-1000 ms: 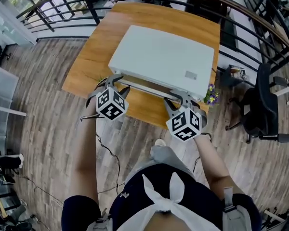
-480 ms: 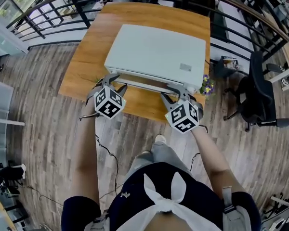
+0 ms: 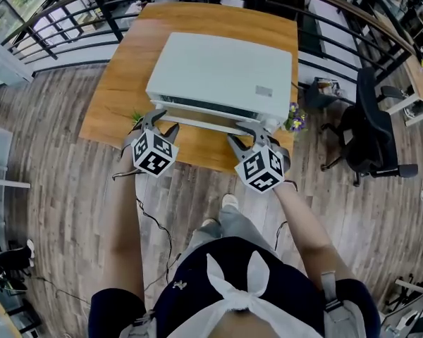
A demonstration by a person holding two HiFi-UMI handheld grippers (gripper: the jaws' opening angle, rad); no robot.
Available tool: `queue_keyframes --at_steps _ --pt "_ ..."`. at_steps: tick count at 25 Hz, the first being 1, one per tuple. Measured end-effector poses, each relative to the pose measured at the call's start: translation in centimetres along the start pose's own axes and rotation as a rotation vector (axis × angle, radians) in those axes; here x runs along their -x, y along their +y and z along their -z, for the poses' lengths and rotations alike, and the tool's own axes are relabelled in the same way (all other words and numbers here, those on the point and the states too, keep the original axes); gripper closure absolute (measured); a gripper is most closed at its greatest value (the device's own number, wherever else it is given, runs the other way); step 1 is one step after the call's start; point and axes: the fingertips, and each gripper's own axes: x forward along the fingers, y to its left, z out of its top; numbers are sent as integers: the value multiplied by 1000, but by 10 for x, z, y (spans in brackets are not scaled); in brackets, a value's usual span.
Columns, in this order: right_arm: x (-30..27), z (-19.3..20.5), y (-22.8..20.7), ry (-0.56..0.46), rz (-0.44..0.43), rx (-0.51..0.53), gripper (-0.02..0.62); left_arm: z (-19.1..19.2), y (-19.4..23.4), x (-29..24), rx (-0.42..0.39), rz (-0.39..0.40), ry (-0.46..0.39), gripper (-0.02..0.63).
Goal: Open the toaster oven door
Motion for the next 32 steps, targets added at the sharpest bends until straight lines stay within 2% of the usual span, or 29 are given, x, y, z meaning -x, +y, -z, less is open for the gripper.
queue_keyframes --at_steps 32 --pt "6 6 23 -2 15 23 480 15 -16 9 18 10 -5 396"
